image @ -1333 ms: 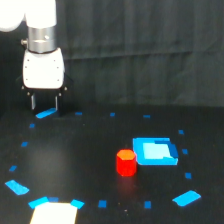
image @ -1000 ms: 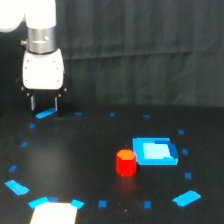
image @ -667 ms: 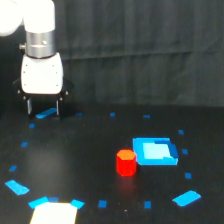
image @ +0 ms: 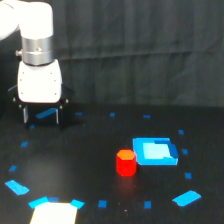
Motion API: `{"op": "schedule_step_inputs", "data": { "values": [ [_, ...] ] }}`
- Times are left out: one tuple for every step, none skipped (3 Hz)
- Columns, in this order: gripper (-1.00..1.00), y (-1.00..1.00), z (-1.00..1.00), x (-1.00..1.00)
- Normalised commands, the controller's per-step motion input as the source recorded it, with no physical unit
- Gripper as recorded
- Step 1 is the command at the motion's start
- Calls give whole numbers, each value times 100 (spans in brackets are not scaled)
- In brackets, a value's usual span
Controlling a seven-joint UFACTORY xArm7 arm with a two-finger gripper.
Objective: Pick up the red object from the table
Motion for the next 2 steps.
{"op": "schedule_step_inputs", "data": {
  "values": [
    [100,-78,-23,99],
    [-18,7,-99,100]
  ]
}}
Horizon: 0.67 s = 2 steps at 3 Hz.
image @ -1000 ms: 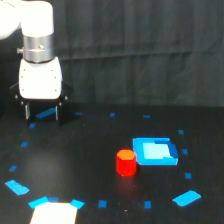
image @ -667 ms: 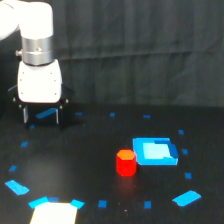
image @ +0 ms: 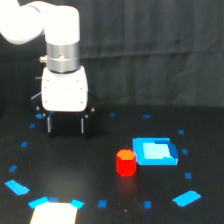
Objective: Pick up the red object from the table
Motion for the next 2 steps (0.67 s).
{"op": "schedule_step_inputs", "data": {
  "values": [
    [25,-22,-100,100],
    [2,-30,-100,100]
  ]
}}
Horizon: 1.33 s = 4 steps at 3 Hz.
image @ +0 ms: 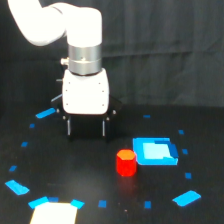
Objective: Pick up the red object from the table
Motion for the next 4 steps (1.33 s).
{"op": "schedule_step_inputs", "data": {
  "values": [
    [11,-45,-100,69],
    [74,-80,-66,65],
    [100,-93,-20,18],
    [98,-51,45,-72]
  ]
}}
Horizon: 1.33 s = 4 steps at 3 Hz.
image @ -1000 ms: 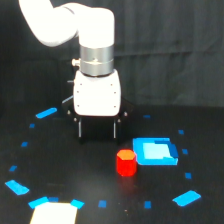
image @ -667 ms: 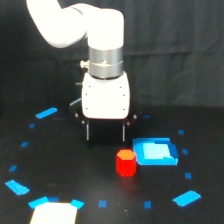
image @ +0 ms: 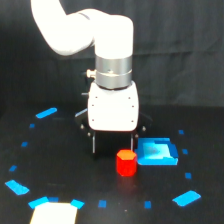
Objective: Pick up the red object from the table
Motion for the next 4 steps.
{"op": "schedule_step_inputs", "data": {
  "values": [
    [-28,100,86,-100],
    [100,-50,-82,65],
    [100,-18,-100,63],
    [77,-48,-33,81]
  ]
}}
